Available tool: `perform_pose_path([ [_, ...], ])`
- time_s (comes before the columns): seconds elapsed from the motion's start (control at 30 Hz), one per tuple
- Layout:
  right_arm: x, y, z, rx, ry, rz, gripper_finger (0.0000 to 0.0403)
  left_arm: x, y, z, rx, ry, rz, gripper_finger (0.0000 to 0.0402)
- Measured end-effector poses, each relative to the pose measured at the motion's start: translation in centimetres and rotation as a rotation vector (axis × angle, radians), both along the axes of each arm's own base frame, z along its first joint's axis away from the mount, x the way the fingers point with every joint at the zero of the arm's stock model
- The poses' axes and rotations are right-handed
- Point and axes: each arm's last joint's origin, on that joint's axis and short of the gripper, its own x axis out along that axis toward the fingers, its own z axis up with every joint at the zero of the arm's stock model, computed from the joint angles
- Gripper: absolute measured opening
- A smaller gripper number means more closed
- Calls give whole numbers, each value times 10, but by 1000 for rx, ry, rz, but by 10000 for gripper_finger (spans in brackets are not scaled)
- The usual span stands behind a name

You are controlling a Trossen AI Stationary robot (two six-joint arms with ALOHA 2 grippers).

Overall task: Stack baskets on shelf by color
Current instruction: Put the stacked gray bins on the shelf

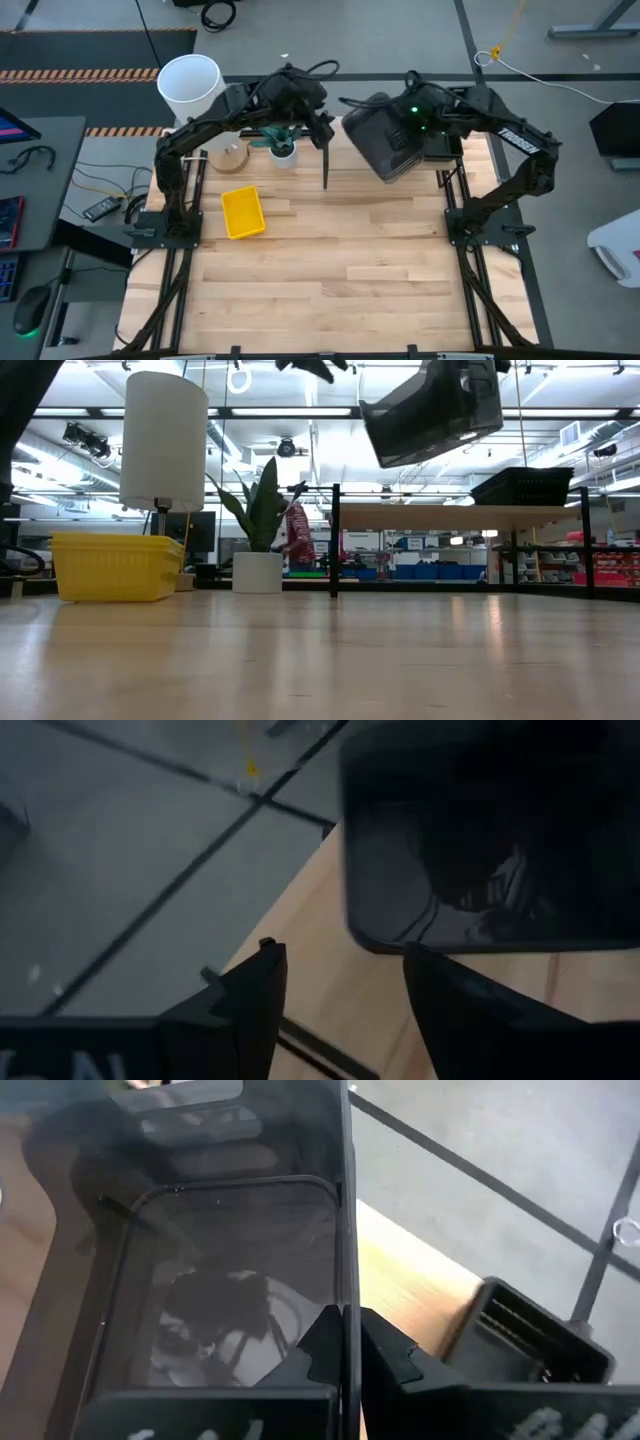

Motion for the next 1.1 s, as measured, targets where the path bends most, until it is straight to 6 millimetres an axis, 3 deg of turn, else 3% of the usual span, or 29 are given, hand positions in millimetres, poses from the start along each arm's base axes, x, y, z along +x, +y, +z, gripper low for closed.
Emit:
perform_pose_path([
  [0.2,-15,-2,7,-22,-39,-59,18,14,-23,-6,102,20,-111,184],
  [0.47,-21,-4,7,-22,-37,-74,18,18,-43,-9,115,46,-172,160],
  [0.73,-23,-3,-27,-7,-75,-70,17,15,-66,-18,102,163,-246,142],
  [1.1,-39,-11,-63,13,-151,-243,17,13,-81,-22,5,162,-215,141],
])
